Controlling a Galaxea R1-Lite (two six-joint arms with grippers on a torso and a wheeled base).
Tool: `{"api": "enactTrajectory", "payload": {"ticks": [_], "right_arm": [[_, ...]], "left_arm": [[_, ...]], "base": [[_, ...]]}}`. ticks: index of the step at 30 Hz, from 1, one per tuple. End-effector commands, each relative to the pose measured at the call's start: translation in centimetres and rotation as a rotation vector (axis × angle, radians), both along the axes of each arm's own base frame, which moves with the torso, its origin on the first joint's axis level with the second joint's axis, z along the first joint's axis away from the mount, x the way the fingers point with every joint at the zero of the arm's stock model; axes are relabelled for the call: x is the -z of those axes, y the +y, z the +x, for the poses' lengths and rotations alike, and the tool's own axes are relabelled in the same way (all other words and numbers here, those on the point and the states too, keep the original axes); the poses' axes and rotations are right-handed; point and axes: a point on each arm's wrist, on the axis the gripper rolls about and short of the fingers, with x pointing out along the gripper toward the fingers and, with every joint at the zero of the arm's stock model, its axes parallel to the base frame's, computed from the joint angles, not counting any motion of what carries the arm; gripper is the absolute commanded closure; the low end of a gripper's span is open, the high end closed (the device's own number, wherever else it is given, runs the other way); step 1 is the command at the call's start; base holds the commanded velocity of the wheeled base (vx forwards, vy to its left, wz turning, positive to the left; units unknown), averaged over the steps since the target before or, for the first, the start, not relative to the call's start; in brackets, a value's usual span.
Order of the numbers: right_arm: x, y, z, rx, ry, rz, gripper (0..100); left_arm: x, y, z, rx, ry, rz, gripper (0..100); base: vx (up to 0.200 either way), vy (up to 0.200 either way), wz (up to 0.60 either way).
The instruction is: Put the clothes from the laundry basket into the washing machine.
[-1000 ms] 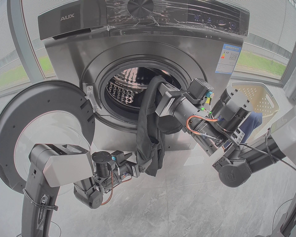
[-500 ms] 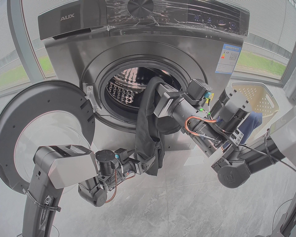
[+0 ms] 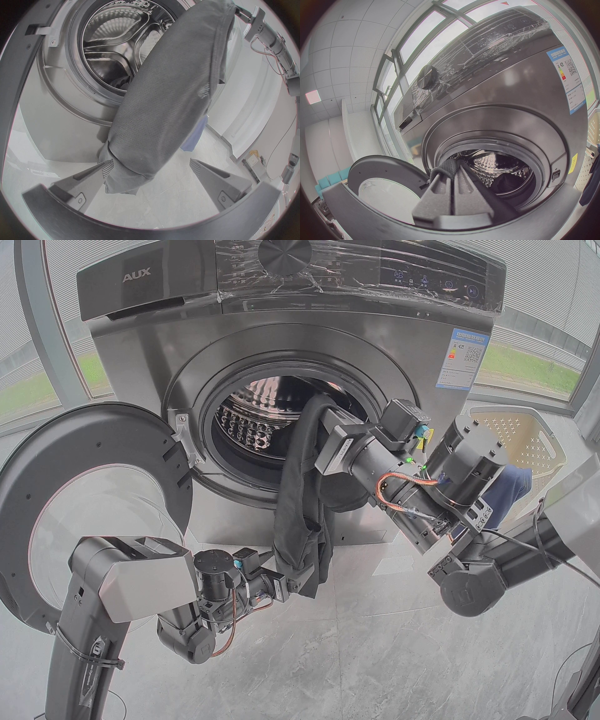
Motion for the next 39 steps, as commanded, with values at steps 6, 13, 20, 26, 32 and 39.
{"api": "enactTrajectory", "payload": {"ticks": [6,13,20,26,32,39], "right_arm": [[0.2,0.2,0.2,-0.001,0.003,-0.002,100],[0.2,0.3,0.1,-0.005,0.002,-0.001,100],[0.2,0.3,0.0,-0.007,0.002,-0.001,100],[0.2,0.3,0.0,-0.006,0.003,0.0,100],[0.1,0.0,0.1,0.002,0.002,0.004,100],[0.6,-1.9,0.3,0.041,0.027,-0.019,100]], "left_arm": [[-0.8,-0.8,0.1,0.016,-0.034,-0.018,0],[-0.2,-1.3,1.0,0.013,-0.048,-0.027,0],[0.3,-1.5,2.4,-0.016,-0.083,-0.04,100],[0.1,-1.0,3.0,-0.051,-0.095,-0.046,100],[-2.1,-0.1,3.6,-0.097,-0.137,-0.076,100],[-6.3,2.1,2.2,-0.129,-0.172,-0.092,100]], "base": [[0.0,0.0,0.0],[0.0,0.0,0.0],[0.0,0.0,0.0],[0.0,0.0,0.0],[0.0,0.0,0.0],[0.0,0.0,0.0]]}}
